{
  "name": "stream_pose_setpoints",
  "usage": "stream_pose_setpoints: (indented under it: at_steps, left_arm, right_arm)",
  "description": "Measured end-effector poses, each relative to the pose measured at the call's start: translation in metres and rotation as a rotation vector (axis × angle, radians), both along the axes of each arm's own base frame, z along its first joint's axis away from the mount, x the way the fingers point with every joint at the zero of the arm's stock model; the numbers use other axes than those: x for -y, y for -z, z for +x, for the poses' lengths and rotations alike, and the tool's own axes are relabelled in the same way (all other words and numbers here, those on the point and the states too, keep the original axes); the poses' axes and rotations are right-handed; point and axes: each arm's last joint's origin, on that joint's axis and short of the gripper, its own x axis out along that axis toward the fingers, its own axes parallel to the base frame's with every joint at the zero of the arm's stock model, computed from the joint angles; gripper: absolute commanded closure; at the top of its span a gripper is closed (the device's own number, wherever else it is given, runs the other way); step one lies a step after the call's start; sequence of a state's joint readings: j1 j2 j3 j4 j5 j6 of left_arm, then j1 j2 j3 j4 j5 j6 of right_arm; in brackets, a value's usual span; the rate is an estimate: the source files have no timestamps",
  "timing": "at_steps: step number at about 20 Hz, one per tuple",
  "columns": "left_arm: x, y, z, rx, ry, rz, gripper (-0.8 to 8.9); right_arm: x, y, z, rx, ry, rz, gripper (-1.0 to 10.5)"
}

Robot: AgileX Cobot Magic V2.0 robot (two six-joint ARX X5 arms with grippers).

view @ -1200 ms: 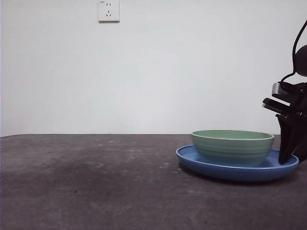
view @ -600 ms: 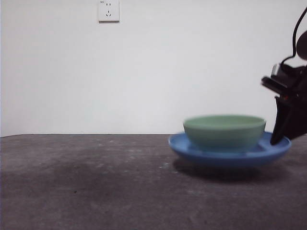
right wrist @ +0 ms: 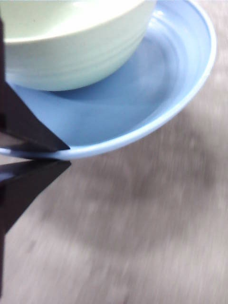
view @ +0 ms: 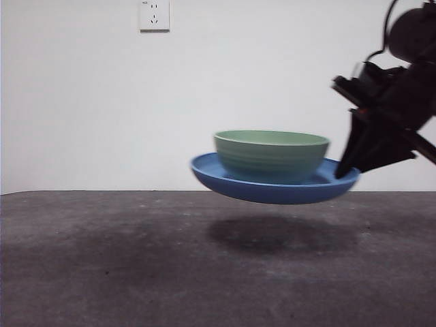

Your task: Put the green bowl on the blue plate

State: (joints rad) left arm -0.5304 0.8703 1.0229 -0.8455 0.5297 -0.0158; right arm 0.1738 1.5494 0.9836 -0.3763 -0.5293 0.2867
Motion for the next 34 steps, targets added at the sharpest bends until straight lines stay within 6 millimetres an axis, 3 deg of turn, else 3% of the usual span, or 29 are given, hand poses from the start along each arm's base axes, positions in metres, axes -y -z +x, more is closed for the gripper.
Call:
stream_pose_setpoints:
  at_steps: [6, 11, 20, 23, 26, 31, 34]
  left_arm:
    - [0.0, 0.0, 0.0, 0.0, 0.0, 0.0, 4.7]
    - [0.0, 0.0, 0.0, 0.0, 0.0, 0.0, 4.7]
    - [0.0, 0.0, 0.0, 0.0, 0.0, 0.0, 4.7]
    - [0.0, 0.0, 0.0, -0.001, 0.0, 0.0, 4.7]
    - [0.0, 0.0, 0.0, -0.006, 0.0, 0.003, 4.7]
    - [0.0, 0.001, -0.001, -0.01, 0.0, 0.006, 4.7]
    - [0.0, 0.001, -0.001, -0.011, 0.0, 0.006, 4.7]
  right_arm:
    - [-0.047, 0.0, -0.001, 0.055, -0.034, 0.025, 9.4]
    - [-0.066, 0.024, 0.007, 0.003, -0.023, 0.03, 9.4]
    - [-0.074, 0.058, 0.024, -0.074, 0.016, 0.011, 9.4]
    - [-0.074, 0.059, 0.024, -0.071, 0.028, -0.001, 9.3]
    - [-0.075, 0.058, 0.024, -0.071, 0.028, 0.0, 8.2]
    - [-0.079, 0.058, 0.022, -0.072, 0.017, 0.002, 7.5]
    - [-0.076, 0.049, 0.017, -0.077, 0.042, -0.033, 7.4]
